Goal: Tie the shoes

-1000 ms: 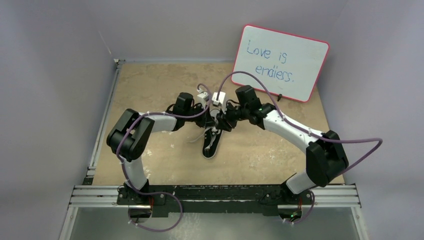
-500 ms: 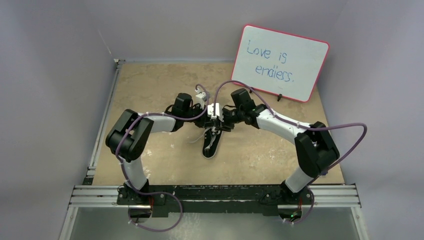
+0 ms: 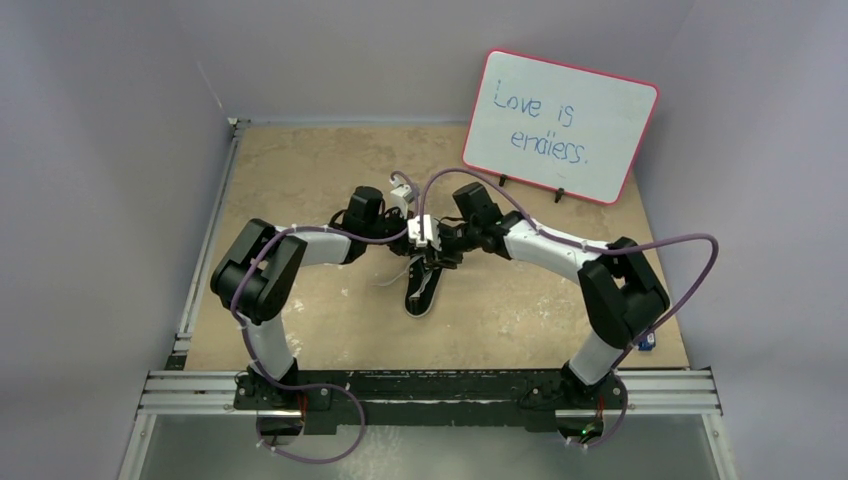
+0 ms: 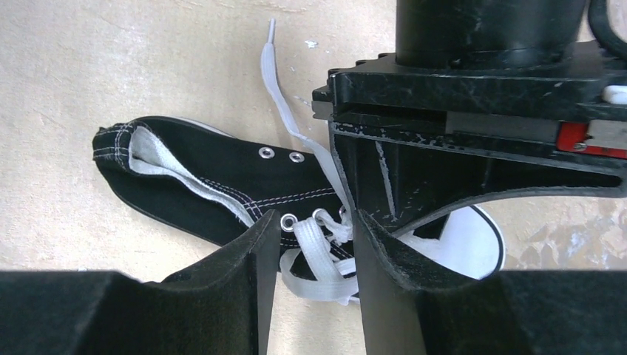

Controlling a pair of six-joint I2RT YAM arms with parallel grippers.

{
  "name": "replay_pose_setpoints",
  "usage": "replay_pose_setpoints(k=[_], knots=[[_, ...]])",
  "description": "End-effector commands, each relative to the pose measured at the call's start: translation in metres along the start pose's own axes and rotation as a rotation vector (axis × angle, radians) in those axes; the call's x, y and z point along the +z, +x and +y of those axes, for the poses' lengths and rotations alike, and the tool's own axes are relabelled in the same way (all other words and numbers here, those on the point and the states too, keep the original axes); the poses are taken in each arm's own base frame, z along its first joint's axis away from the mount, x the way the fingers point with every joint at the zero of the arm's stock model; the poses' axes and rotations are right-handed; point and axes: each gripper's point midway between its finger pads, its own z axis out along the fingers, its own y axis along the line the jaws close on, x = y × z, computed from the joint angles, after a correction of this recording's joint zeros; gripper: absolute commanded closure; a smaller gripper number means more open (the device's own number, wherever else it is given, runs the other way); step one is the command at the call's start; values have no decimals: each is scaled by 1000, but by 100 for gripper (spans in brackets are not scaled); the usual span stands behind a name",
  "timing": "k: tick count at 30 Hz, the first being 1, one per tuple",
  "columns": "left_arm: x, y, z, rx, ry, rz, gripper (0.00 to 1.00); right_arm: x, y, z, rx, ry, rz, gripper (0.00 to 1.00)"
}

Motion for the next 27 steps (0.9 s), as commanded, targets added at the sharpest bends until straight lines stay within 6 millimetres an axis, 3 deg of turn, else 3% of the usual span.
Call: replay_pose_setpoints(k=[1,9,11,13,14,18,21,23,27], knots=[[-6,-3,-17,15,57,-2,100,4,-2,-9,-49,19,13,57],[-6,-4,-19,19,67,0,100,5,9,-16,-78,62,73,64],[-6,-5,-20,20,73,0,100,3,3,-16,-74,64,63,75],[-8,-6,-22,20,74,-1,100,-1,-10,-13,-50,56,20,97],[-11,-7,-22,20,70,-3,100,-4,-18,-8,-31,38,-11,100],[-35,-18,-10,6,-4,-75,77,-12,-36,10,100,16,-115,100],[-50,-11,-4,1,-46,-94,65,-12,-43,13,154,22,-162,100],[-55,0,-4,-4,-49,-80,50,-13,-47,11,179,45,-192,100],[-57,12,-9,-40,-21,-105,41,-18,-50,10,208,64,-212,100]])
